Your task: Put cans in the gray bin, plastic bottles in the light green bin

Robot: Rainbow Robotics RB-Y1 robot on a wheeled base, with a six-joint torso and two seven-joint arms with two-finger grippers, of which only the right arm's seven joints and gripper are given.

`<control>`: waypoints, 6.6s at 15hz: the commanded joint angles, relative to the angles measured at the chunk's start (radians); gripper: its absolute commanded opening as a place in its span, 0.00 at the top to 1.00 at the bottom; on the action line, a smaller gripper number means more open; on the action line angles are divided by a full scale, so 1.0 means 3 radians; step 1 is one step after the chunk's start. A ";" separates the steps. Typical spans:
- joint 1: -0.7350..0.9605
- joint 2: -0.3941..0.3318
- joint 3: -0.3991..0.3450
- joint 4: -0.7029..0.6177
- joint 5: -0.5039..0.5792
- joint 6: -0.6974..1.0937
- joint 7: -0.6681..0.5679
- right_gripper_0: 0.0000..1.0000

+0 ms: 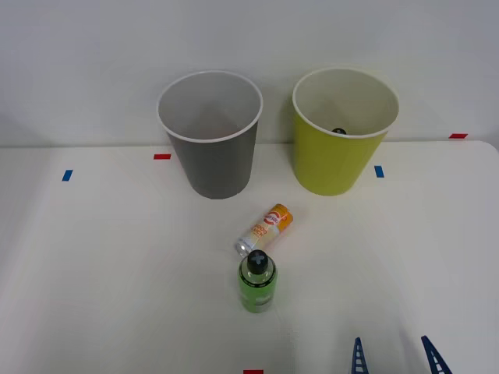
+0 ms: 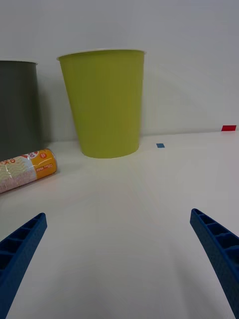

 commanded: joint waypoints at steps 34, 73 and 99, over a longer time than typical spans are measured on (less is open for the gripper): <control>-0.2321 -0.1907 0.2976 -0.0072 -0.2690 0.0194 0.1703 0.00; -0.2966 -0.1907 0.3150 -0.0118 -0.3032 0.0542 0.1984 1.00; -0.2291 -0.1595 0.1503 -0.2270 -0.3748 0.1902 0.1882 1.00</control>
